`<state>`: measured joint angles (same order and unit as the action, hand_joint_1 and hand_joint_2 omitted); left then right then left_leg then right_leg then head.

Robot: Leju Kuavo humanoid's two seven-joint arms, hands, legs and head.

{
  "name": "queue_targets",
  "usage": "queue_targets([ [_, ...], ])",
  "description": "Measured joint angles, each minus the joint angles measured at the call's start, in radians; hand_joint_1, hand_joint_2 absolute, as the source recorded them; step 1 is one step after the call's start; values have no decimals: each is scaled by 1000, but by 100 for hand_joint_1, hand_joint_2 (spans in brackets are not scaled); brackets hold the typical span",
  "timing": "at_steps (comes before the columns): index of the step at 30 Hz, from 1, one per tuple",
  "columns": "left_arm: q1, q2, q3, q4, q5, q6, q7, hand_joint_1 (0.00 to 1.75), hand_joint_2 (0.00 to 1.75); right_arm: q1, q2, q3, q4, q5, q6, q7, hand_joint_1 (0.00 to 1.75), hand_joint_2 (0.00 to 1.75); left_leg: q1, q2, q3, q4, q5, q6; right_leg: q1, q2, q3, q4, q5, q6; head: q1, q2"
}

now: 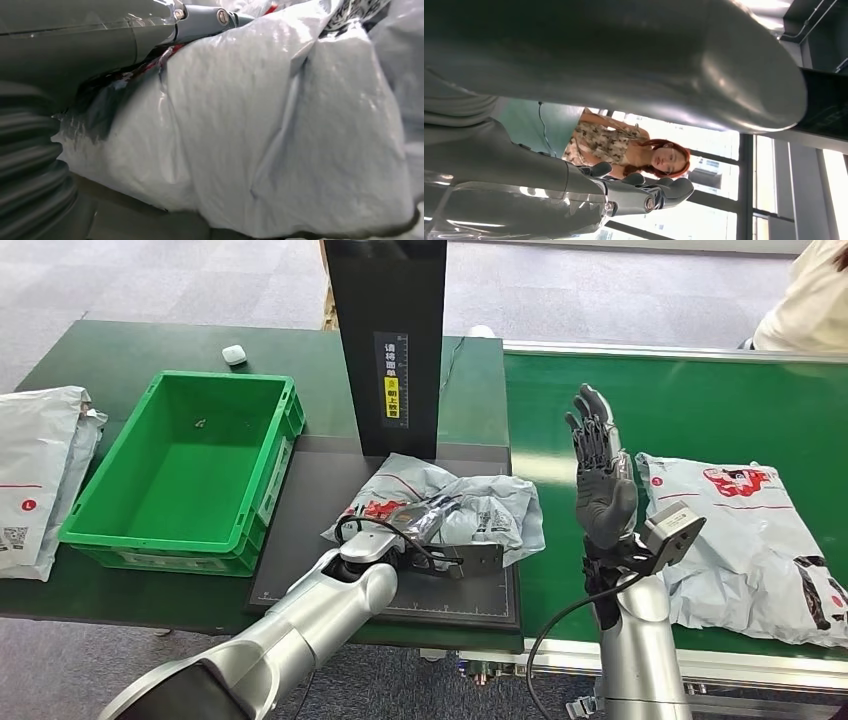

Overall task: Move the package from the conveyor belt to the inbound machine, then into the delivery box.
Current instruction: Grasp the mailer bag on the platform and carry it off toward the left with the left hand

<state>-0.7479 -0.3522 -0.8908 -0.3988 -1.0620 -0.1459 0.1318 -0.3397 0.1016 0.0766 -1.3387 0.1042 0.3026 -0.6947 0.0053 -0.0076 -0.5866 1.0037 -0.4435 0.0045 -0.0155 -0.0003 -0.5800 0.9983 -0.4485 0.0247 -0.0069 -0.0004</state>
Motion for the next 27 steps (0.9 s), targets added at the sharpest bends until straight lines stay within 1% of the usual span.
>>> queue_targets([
  [4,-9,0,-4,4,13,27,0,175,175,-5,1,-2,5,2,0,0,0,0,0,0,2,0,0,0,0,0,1,0,0,0,0,0],
  [8,-9,0,-3,6,30,84,-14,175,175,-2,1,-12,4,9,2,0,0,0,0,0,2,0,0,0,0,0,1,0,0,0,0,0],
  [13,-4,0,9,10,41,167,-68,175,175,10,1,-25,-6,13,5,0,0,0,0,0,1,0,0,0,0,0,1,0,0,0,0,0],
  [16,3,0,31,11,44,229,-116,175,175,20,1,-33,-20,14,7,0,0,0,0,0,1,0,0,0,0,0,0,0,0,0,0,0],
  [17,6,0,41,12,43,264,-139,175,175,24,1,-36,-26,14,9,0,0,0,0,0,0,0,0,0,0,0,0,0,0,0,0,0],
  [22,31,15,114,-17,18,504,-280,175,175,55,1,-55,-67,11,20,2,0,0,0,0,-1,0,0,0,0,0,-2,0,0,0,0,0],
  [24,45,28,158,-52,4,546,-319,175,175,66,0,-64,-80,10,21,3,0,0,0,0,-1,0,0,0,0,0,-2,0,0,0,0,0],
  [27,59,44,206,-92,-9,552,-334,175,175,75,-2,-73,-93,8,22,3,0,0,0,0,-2,0,0,0,0,0,-3,0,0,0,0,0],
])
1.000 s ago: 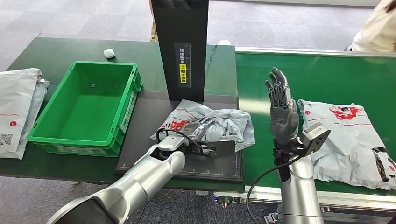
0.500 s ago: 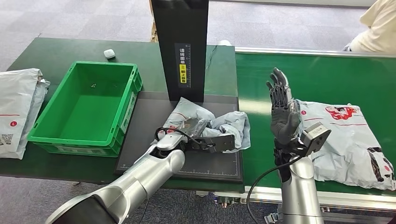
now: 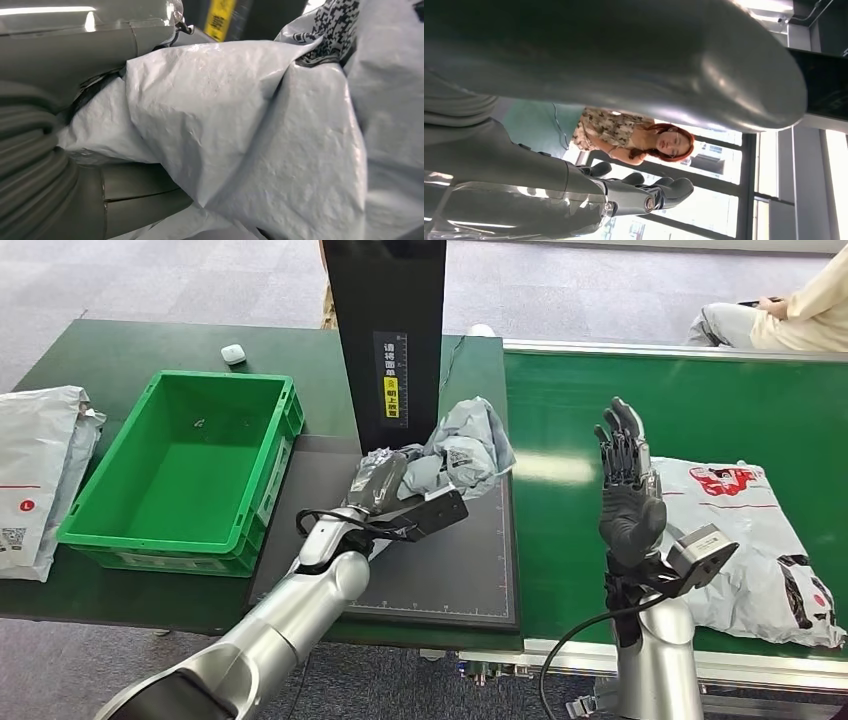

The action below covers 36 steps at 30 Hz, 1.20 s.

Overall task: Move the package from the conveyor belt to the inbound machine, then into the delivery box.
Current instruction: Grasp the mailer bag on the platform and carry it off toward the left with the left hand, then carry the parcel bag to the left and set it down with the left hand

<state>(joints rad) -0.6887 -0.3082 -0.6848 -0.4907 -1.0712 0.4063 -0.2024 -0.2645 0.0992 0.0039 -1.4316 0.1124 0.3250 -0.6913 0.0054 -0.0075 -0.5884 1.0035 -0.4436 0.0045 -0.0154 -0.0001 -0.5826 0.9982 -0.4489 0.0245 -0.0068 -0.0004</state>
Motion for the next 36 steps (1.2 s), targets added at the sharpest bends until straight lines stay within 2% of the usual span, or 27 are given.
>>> queue_targets([
  [5,16,15,37,-39,-7,7,-7,175,175,5,-1,-4,-9,0,0,0,0,0,0,0,-1,0,0,0,0,0,0,0,0,0,0,0],
  [9,49,27,69,-100,-34,83,-63,175,175,11,-3,-6,-15,-2,-3,0,0,0,0,0,-1,0,0,0,0,0,-1,0,0,0,0,0],
  [12,100,61,96,-263,-108,124,-109,175,175,21,-12,-13,-21,-9,-7,0,0,0,0,0,-2,0,0,0,0,0,-2,0,0,0,0,0],
  [16,154,119,126,-517,-214,115,-110,175,175,41,-28,-28,-36,-18,-17,-2,0,0,0,0,-3,0,0,0,0,0,-3,0,0,0,0,0],
  [21,184,163,156,-695,-238,103,-102,175,175,60,-41,-41,-55,-21,-20,-2,0,0,0,0,-3,0,0,0,0,0,-3,0,0,0,0,0],
  [24,195,175,162,-742,-242,106,-98,175,175,63,-43,-44,-59,-22,-19,-2,0,0,0,0,-3,0,0,0,0,0,-3,0,0,0,0,0],
  [28,191,197,190,-782,-279,101,-41,175,175,74,-45,-49,-73,-25,-23,-3,0,0,0,0,-3,0,0,0,0,0,-3,0,0,0,0,0],
  [36,133,269,341,-810,-278,122,20,175,175,85,-56,-60,-89,-27,-23,-2,0,0,1,1,-3,0,0,0,1,1,-3,0,0,0,0,0],
])
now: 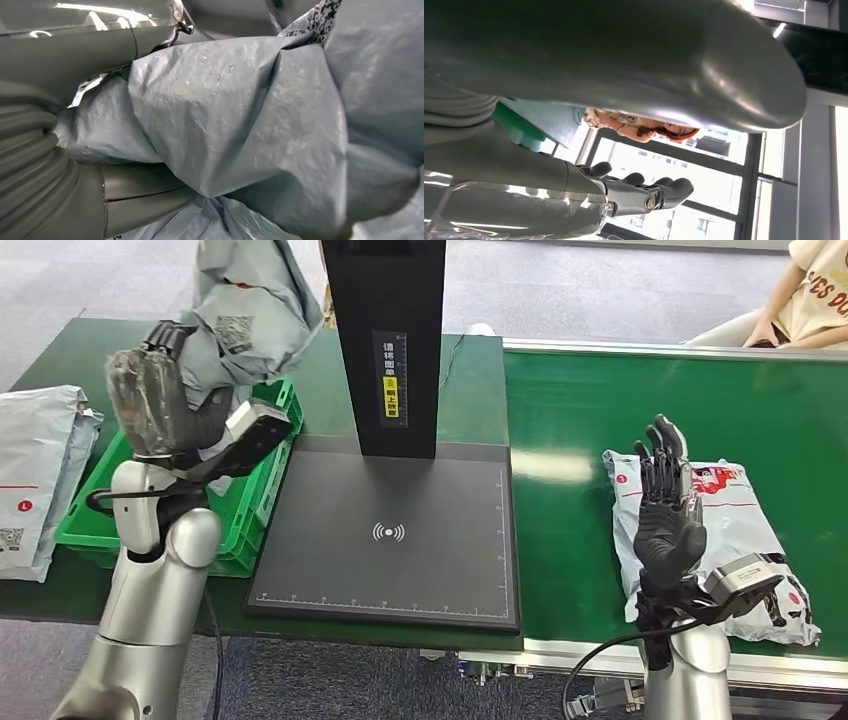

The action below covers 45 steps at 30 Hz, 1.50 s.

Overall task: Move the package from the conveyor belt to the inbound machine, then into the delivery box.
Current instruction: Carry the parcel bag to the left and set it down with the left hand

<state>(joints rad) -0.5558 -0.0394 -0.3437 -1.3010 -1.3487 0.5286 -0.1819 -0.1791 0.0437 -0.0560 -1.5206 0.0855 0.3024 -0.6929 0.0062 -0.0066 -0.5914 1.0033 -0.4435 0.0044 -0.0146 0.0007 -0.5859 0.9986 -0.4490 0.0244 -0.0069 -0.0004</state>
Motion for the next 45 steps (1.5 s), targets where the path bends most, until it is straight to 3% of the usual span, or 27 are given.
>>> queue_targets([
  [5,-80,43,116,87,-43,-95,113,175,175,-7,-6,0,0,1,3,5,0,0,0,0,0,0,1,0,0,0,0,0,0,0,0,0],
  [12,-308,110,208,521,-181,-280,359,175,175,-56,-6,12,21,13,12,18,0,0,0,1,0,0,3,-1,0,1,0,1,3,-1,0,0],
  [16,-401,152,239,706,-202,-401,421,175,175,-82,-6,27,47,15,12,20,0,0,0,1,-1,0,3,-1,0,2,-2,1,2,-1,0,0],
  [22,-454,175,263,853,-215,-562,457,175,175,-122,-6,51,88,15,5,20,0,0,0,1,-3,0,3,-1,0,1,-3,1,2,-1,0,0],
  [23,-457,175,264,866,-216,-572,459,138,175,-128,-6,55,94,15,4,21,0,0,0,1,-3,0,3,-1,0,1,-3,1,2,-1,0,0],
  [26,-463,175,265,894,-216,-587,467,7,175,-141,-6,62,107,15,2,22,0,0,0,1,-3,0,3,-1,0,1,-3,1,2,-1,0,0],
  [27,-465,175,266,901,-215,-587,468,0,175,-143,-6,63,111,15,2,22,0,0,0,1,-3,0,3,-1,0,1,-3,1,2,-1,0,0],
  [35,-466,169,286,920,-184,-477,432,0,175,-146,-6,64,117,16,4,22,0,0,0,1,-3,0,3,-1,0,1,-4,1,2,-1,0,0],
  [45,-466,160,299,923,-179,-464,427,0,175,-145,-6,64,117,16,4,22,0,0,0,1,-3,0,3,-1,0,1,-3,1,2,-1,0,0],
])
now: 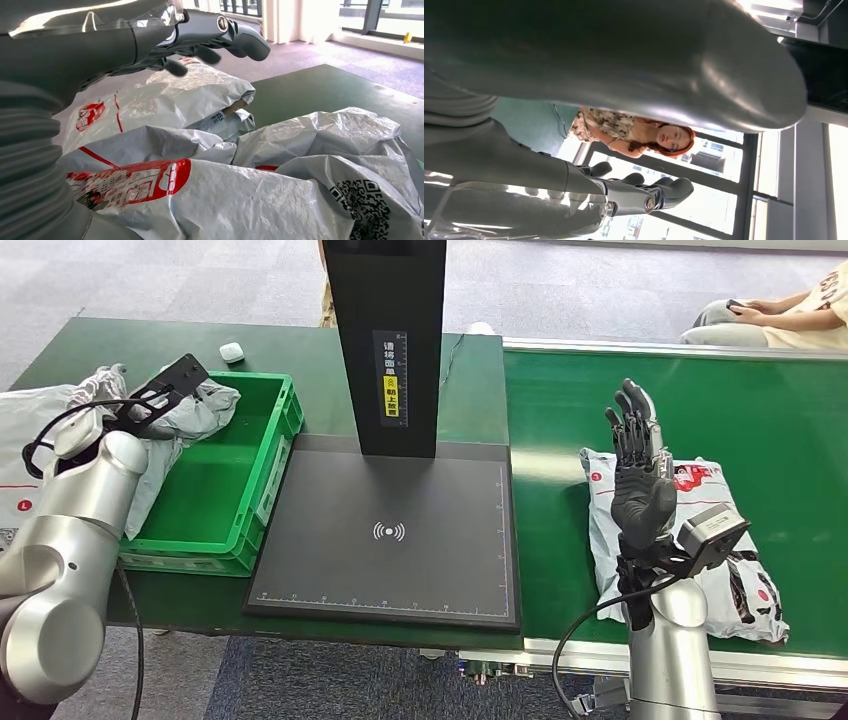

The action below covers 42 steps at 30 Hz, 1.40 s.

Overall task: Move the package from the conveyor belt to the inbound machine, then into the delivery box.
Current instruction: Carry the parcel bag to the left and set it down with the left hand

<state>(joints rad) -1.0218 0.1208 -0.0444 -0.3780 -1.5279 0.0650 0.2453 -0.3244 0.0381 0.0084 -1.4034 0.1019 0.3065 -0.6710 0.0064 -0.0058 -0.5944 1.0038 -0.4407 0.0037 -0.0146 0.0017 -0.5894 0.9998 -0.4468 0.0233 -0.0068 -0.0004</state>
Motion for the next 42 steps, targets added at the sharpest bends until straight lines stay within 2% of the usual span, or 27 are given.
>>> queue_targets([
  [3,0,-2,2,0,11,29,-27,0,175,1,0,0,0,0,0,0,0,0,0,0,0,0,0,0,0,0,0,0,0,0,0,0],
  [7,4,-13,19,-3,70,126,-126,0,175,12,0,0,-1,1,-7,-5,0,0,0,0,0,0,0,0,0,0,-1,0,0,0,0,0],
  [10,6,-15,23,-5,85,144,-149,0,175,15,0,0,-1,1,-8,-6,0,0,0,0,0,0,0,0,0,0,-1,0,0,0,0,0],
  [11,21,-26,40,-30,177,176,-247,0,175,25,-2,-2,-6,0,-11,-10,0,0,0,0,0,0,0,0,0,0,0,0,0,0,0,0],
  [12,65,-45,58,-90,343,190,-383,0,175,39,-5,-6,-14,-2,-15,-14,0,0,-1,1,0,0,-1,0,-1,1,0,0,0,0,0,0],
  [14,196,-90,90,-262,774,179,-691,0,175,69,-12,-15,-31,-9,-21,-21,0,0,-2,3,1,0,-2,0,-2,3,0,0,0,0,0,0],
  [15,269,-107,87,-345,945,119,-765,0,175,73,-14,-19,-35,-14,-21,-21,0,0,-2,4,1,0,-2,0,-2,4,-1,-1,0,0,0,0],
  [17,384,-134,68,-467,1171,-13,-843,0,175,73,-15,-22,-35,-23,-20,-15,0,0,-2,4,1,0,-2,1,-2,5,-1,-1,-1,1,0,0],
  [19,488,-161,38,-563,1321,-133,-885,0,175,71,-15,-21,-35,-29,-19,-7,0,0,-2,4,1,0,-3,1,-2,4,0,-1,-1,1,0,0],
  [22,629,-205,-29,-665,1425,-221,-911,0,175,71,-14,-8,-31,-32,-25,2,0,0,-2,2,0,0,-3,2,-2,2,0,-1,-2,2,0,0],
  [26,696,-226,-85,-721,1455,-231,-913,0,175,72,-13,4,-30,-35,-37,3,0,0,-2,2,0,0,-3,2,-2,2,0,-1,-1,2,0,0],
  [30,737,-242,-111,-760,1535,-312,-910,0,175,81,-13,8,-29,-42,-42,10,0,0,-2,2,1,0,-3,2,-2,2,1,-1,-1,2,0,0],
  [34,786,-262,-142,-793,1586,-386,-897,0,175,98,-10,18,-20,-21,-93,30,0,175,-2,2,1,0,-3,2,-2,2,0,-1,-2,2,0,0],
  [42,849,-297,-192,-796,1542,-380,-852,0,175,139,30,39,16,2,-174,193,0,175,-2,2,0,0,-3,2,-2,2,0,-1,-2,2,0,0],
])
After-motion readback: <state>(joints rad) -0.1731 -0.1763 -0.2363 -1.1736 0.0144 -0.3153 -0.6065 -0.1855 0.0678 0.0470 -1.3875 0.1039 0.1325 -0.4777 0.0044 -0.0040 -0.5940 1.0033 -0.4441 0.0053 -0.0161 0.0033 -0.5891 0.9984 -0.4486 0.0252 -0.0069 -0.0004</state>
